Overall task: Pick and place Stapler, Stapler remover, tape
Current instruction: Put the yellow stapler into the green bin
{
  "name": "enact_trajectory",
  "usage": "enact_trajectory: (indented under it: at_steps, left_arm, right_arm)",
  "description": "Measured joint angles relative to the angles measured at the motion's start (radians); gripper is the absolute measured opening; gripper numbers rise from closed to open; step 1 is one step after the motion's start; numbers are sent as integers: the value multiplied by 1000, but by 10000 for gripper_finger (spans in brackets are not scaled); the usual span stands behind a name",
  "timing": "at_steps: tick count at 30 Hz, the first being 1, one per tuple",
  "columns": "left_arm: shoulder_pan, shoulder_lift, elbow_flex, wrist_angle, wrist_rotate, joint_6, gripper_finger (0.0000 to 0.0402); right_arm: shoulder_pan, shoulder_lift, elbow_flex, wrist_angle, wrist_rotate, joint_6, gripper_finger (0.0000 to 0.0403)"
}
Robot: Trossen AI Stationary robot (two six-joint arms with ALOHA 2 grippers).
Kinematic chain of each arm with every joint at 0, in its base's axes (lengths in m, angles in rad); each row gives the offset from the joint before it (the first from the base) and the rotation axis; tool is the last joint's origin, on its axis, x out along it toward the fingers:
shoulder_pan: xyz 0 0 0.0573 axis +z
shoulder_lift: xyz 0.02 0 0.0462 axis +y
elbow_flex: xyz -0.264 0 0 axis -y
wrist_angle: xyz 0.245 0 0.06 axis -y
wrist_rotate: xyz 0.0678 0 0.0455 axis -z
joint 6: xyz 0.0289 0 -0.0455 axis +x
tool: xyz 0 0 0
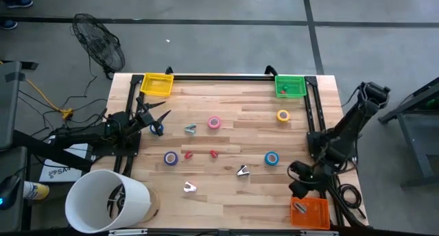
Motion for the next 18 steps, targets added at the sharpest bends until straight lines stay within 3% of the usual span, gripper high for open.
enact_trajectory:
  at_steps: [9, 18]
  left_arm:
    - [0, 0, 0, 0, 0, 0, 193]
    - [0, 0, 0, 0, 0, 0, 193]
  right_arm:
    - [93, 47, 0, 20, -26, 201, 56]
    - [148, 227, 88, -10, 37, 190, 56]
